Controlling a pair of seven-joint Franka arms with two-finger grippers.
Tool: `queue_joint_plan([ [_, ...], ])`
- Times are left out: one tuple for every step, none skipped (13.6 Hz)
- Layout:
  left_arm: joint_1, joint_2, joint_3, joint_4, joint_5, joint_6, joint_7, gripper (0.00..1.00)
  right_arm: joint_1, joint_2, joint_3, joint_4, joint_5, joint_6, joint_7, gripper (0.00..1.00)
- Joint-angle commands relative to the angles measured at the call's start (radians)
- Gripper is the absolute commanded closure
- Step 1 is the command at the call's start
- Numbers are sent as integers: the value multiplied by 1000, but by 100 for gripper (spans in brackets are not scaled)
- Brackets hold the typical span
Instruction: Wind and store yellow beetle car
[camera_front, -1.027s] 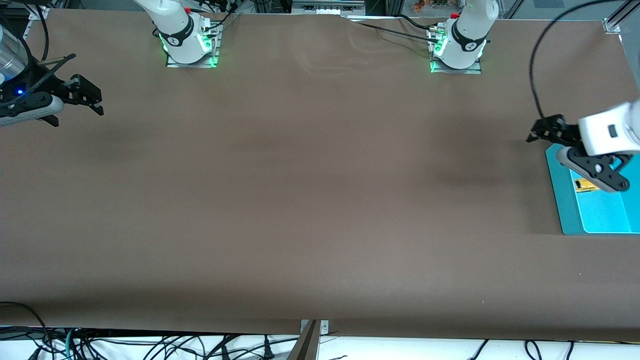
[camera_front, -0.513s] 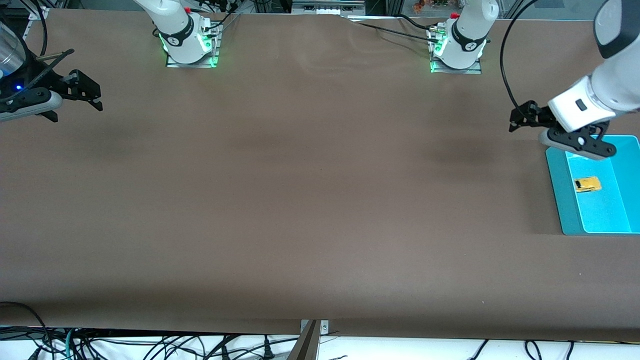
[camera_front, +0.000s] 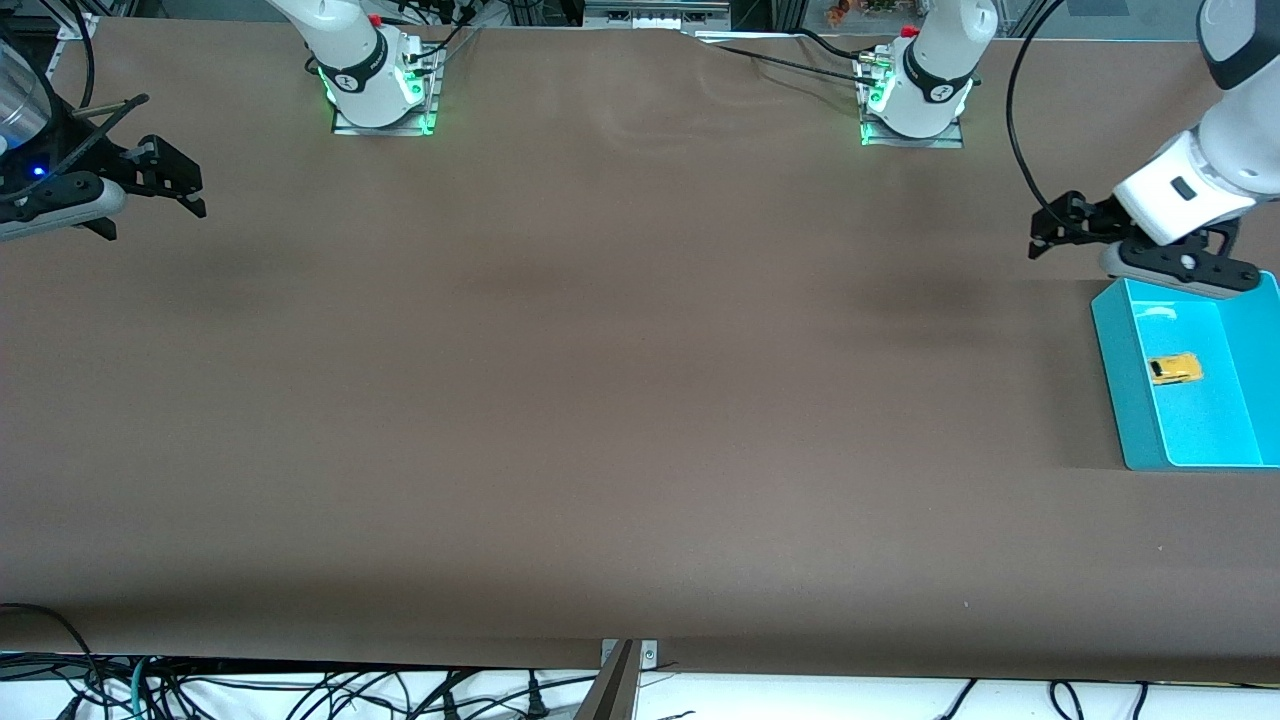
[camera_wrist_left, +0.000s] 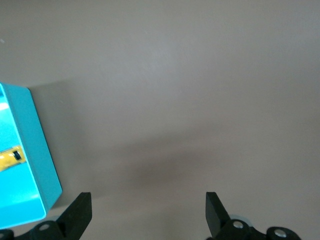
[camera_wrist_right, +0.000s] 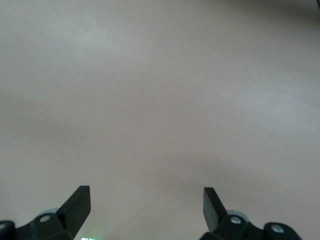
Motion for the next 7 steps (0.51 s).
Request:
queue_joint_plan([
  [-7,14,3,52,-19,6,-89,0,6,-13,-6,10,2,-26,1,0],
  [-4,20,3,70,-19,6,-126,0,6,-11,-12,10,2,-25,1,0],
  [-6,27,2,81,-13,2,-138,0,6,-11,-12,10,2,-25,1,0],
  [-3,27,-1,81,-13,-4,-137,0,6,-14,-9,10,2,-26,1,0],
  [0,25,-5,81,-1,-15,-137,0,6,-13,-10,10,2,-26,-1,0],
  [0,22,-21,81,31,-29,-138,0,6,-13,-10,12,2,-25,-1,0],
  [10,19,-53,81,51,-33,-140,0,6,-13,-7,16,2,-25,1,0],
])
